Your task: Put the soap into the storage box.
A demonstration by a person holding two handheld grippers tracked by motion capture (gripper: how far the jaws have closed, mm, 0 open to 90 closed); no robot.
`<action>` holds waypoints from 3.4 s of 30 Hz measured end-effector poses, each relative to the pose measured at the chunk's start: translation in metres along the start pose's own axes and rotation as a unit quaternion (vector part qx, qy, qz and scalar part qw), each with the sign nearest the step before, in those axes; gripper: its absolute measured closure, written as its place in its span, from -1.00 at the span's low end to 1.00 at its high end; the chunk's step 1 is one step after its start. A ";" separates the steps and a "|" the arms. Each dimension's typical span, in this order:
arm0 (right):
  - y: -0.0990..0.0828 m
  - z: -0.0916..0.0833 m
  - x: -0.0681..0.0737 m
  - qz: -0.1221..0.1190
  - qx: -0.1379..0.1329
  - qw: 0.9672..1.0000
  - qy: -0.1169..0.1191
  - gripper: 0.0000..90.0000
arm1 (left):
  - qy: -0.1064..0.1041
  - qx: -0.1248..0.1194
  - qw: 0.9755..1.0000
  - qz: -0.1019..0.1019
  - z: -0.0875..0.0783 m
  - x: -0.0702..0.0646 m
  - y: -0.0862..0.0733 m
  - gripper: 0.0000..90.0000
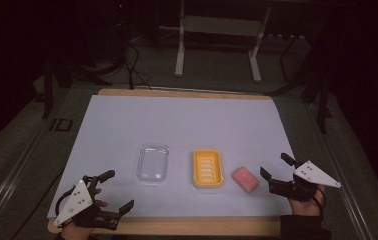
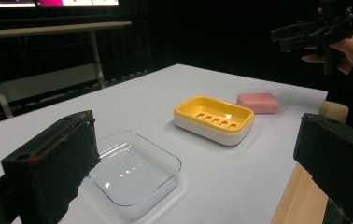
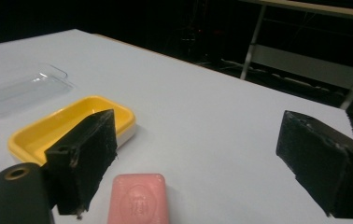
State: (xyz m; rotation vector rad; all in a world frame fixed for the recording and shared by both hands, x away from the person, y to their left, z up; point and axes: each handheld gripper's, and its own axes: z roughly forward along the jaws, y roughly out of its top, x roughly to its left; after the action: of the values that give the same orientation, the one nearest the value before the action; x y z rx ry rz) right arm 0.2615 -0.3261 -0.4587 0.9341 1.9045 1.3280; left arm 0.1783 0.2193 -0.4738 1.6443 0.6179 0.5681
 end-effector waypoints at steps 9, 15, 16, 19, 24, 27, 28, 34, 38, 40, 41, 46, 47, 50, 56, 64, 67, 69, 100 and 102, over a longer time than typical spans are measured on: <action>0.002 0.000 0.001 -0.017 -0.005 1.000 -0.018 -0.71 | 0.001 0.005 1.000 0.002 0.000 0.000 0.000 -1.00; 0.003 0.002 0.002 -0.036 0.015 0.999 -0.038 -0.71 | 0.000 0.009 1.000 -0.001 0.001 0.001 -0.001 -0.99; 0.002 0.003 0.002 -0.037 0.023 0.998 -0.044 -0.71 | 0.001 0.009 1.000 0.000 0.001 0.001 -0.001 -1.00; 0.003 0.004 0.000 -0.035 0.039 0.997 -0.056 -0.71 | 0.000 0.009 1.000 -0.001 0.001 0.001 -0.001 -1.00; 0.002 0.009 0.001 -0.034 0.068 0.995 -0.059 -0.71 | 0.000 0.011 1.000 -0.001 0.001 0.000 -0.001 -1.00; 0.002 0.011 -0.004 -0.035 0.090 0.992 -0.079 -0.71 | -0.002 0.013 1.000 0.000 0.001 0.000 -0.001 -1.00; 0.002 0.011 -0.004 -0.035 0.090 0.992 -0.079 -0.71 | -0.001 0.013 1.000 0.001 0.001 0.000 -0.001 -1.00; -0.006 0.015 -0.014 0.009 0.158 0.979 -0.130 -0.74 | 0.002 0.013 1.000 0.001 0.000 0.000 -0.001 -1.00; -0.013 0.020 -0.022 0.036 0.229 0.961 -0.150 -0.75 | 0.002 0.014 1.000 0.003 0.001 -0.001 -0.001 -1.00; -0.014 0.020 -0.024 0.046 0.241 0.957 -0.151 -0.75 | 0.005 0.018 1.000 0.006 0.001 -0.001 -0.001 -1.00; -0.017 0.022 -0.029 0.063 0.270 0.949 -0.150 -0.75 | 0.004 0.018 1.000 0.005 0.001 -0.001 -0.001 -1.00; -0.022 0.022 -0.038 0.091 0.317 0.933 -0.145 -0.70 | 0.007 0.017 1.000 0.003 0.001 0.000 -0.001 -1.00; -0.022 0.022 -0.040 0.103 0.327 0.929 -0.141 -0.70 | 0.007 0.017 1.000 0.003 0.001 0.000 -0.001 -1.00; -0.022 0.019 -0.048 0.157 0.354 0.915 -0.116 -0.66 | 0.009 0.019 1.000 0.003 0.001 -0.001 -0.001 -1.00; -0.022 0.018 -0.054 0.192 0.426 0.880 -0.088 -0.63 | 0.010 0.020 1.000 0.003 0.001 0.000 -0.001 -1.00; -0.021 0.019 -0.054 0.179 0.510 0.840 -0.047 -0.62 | 0.011 0.020 1.000 0.004 0.001 0.000 -0.001 -1.00; -0.020 0.018 -0.055 0.168 0.536 0.827 -0.020 -0.62 | 0.011 0.021 1.000 0.004 0.001 -0.001 -0.001 -1.00; -0.019 0.017 -0.054 0.159 0.551 0.819 0.000 -0.62 | 0.010 0.022 1.000 0.006 0.002 -0.001 -0.002 -1.00; -0.010 0.030 -0.005 -0.016 0.611 0.779 0.138 -0.70 | 0.005 0.023 1.000 0.004 0.002 0.000 -0.002 -1.00; -0.009 0.032 -0.001 -0.024 0.611 0.778 0.144 -0.70 | 0.005 0.023 1.000 0.003 0.002 0.000 -0.002 -1.00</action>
State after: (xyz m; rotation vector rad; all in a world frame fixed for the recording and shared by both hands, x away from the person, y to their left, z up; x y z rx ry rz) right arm 0.2869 -0.3129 -0.4766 1.2374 3.0259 -0.0218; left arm 0.1789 0.2181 -0.4758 1.6871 0.6370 0.5714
